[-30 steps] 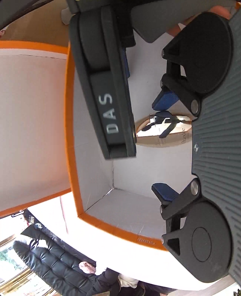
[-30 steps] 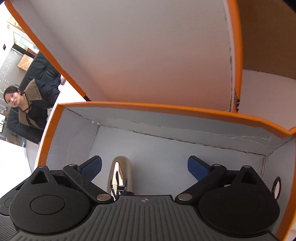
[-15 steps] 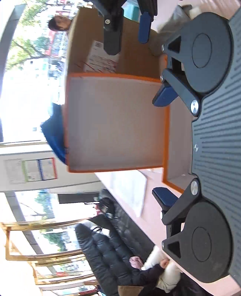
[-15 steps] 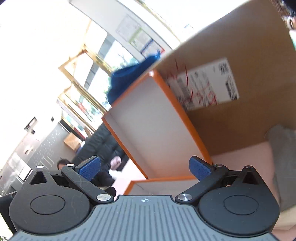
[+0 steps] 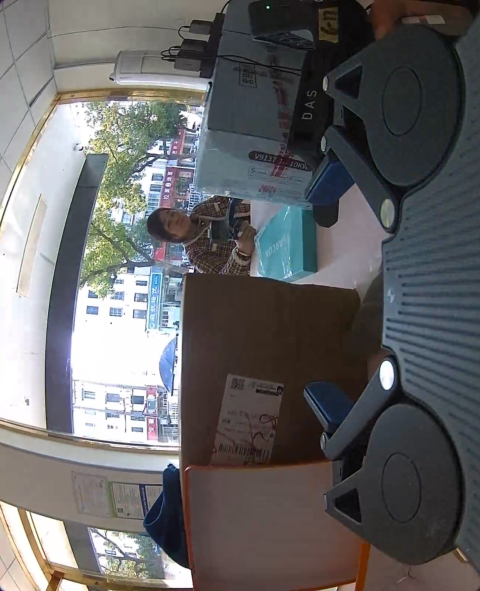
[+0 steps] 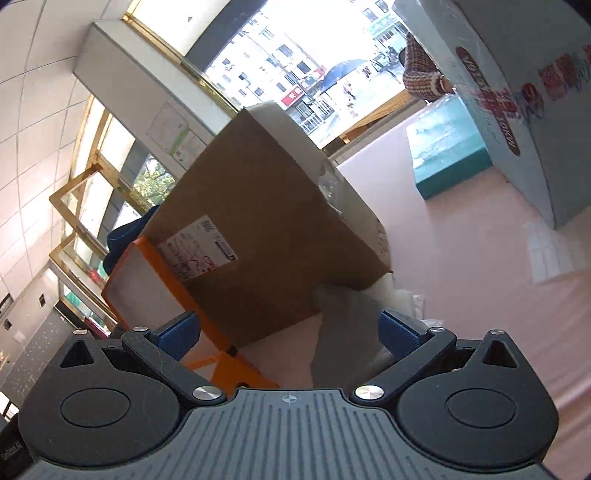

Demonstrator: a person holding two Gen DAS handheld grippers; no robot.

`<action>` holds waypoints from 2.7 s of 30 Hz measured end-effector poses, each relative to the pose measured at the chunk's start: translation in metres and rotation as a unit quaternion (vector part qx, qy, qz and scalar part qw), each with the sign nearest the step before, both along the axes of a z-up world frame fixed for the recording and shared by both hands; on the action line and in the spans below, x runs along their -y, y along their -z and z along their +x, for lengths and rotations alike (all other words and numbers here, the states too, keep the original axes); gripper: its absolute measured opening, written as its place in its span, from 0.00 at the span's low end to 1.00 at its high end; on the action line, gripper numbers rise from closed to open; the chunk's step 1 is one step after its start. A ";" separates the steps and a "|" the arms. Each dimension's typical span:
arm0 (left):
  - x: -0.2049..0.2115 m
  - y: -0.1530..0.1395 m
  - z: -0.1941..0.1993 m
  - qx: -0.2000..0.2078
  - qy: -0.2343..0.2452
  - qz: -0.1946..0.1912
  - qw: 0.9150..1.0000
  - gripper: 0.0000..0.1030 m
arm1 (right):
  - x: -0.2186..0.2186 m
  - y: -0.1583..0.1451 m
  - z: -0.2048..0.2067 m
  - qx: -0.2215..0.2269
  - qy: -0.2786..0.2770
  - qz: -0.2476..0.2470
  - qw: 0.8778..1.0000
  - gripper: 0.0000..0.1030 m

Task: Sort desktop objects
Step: 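Open the right gripper and withdraw it from the box, then grasp the grey cloth with the right gripper while the left gripper pinches it too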

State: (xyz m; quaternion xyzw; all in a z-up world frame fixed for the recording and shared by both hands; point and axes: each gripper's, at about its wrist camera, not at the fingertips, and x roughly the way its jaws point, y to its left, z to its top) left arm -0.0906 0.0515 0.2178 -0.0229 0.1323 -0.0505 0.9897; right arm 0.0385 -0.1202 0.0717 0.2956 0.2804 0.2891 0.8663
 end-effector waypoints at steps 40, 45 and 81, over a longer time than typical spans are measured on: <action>-0.033 0.171 0.111 -0.175 -0.041 -0.055 0.982 1.00 | -0.045 0.086 0.064 -0.014 -0.013 -0.141 0.990 0.62; -0.033 0.171 0.108 -0.172 -0.038 -0.061 0.982 1.00 | -0.061 0.088 0.064 0.019 0.007 -0.207 0.978 0.22; -0.025 0.163 0.123 -0.184 -0.009 -0.063 0.981 0.60 | 0.047 0.074 0.010 0.030 -0.031 -0.172 0.984 0.65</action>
